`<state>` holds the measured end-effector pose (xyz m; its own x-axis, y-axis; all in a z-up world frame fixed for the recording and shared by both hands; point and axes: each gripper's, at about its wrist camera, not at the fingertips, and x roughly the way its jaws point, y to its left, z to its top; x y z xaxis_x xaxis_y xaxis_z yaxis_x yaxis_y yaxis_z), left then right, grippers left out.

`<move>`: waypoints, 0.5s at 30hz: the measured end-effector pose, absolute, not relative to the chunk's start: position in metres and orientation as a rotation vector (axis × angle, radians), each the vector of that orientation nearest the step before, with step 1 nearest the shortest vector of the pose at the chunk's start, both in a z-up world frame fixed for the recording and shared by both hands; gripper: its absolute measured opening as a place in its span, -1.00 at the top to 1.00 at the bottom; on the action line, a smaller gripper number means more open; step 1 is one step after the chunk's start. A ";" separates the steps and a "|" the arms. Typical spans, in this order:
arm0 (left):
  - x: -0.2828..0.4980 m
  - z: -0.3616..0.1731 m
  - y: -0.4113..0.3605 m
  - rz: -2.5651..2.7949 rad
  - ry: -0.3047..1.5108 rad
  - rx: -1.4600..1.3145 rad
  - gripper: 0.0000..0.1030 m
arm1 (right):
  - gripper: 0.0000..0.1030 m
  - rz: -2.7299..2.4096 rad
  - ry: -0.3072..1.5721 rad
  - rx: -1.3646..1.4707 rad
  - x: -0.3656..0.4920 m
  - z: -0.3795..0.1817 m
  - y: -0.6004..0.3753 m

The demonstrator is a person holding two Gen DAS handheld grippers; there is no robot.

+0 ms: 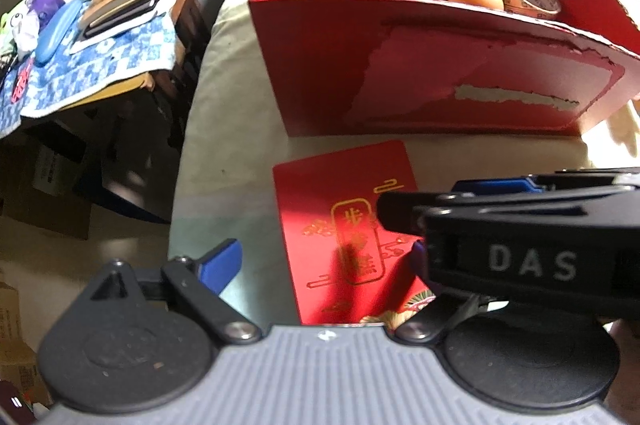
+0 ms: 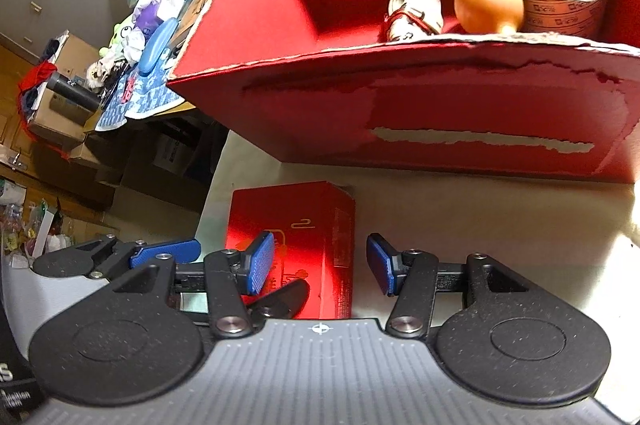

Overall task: Organize objects
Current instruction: 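Lower the right gripper onto the red card box and close on it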

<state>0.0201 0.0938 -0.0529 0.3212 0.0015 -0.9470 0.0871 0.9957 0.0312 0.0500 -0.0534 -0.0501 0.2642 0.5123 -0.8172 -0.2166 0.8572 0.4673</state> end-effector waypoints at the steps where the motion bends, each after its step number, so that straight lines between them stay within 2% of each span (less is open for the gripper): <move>1: 0.020 -0.053 0.093 -0.057 1.243 0.080 -0.80 | -0.06 0.506 1.212 0.284 0.050 -0.051 -0.052; 15: 0.019 -0.058 0.094 -0.130 1.273 0.012 -0.77 | -0.06 0.531 1.245 0.301 0.054 -0.056 -0.051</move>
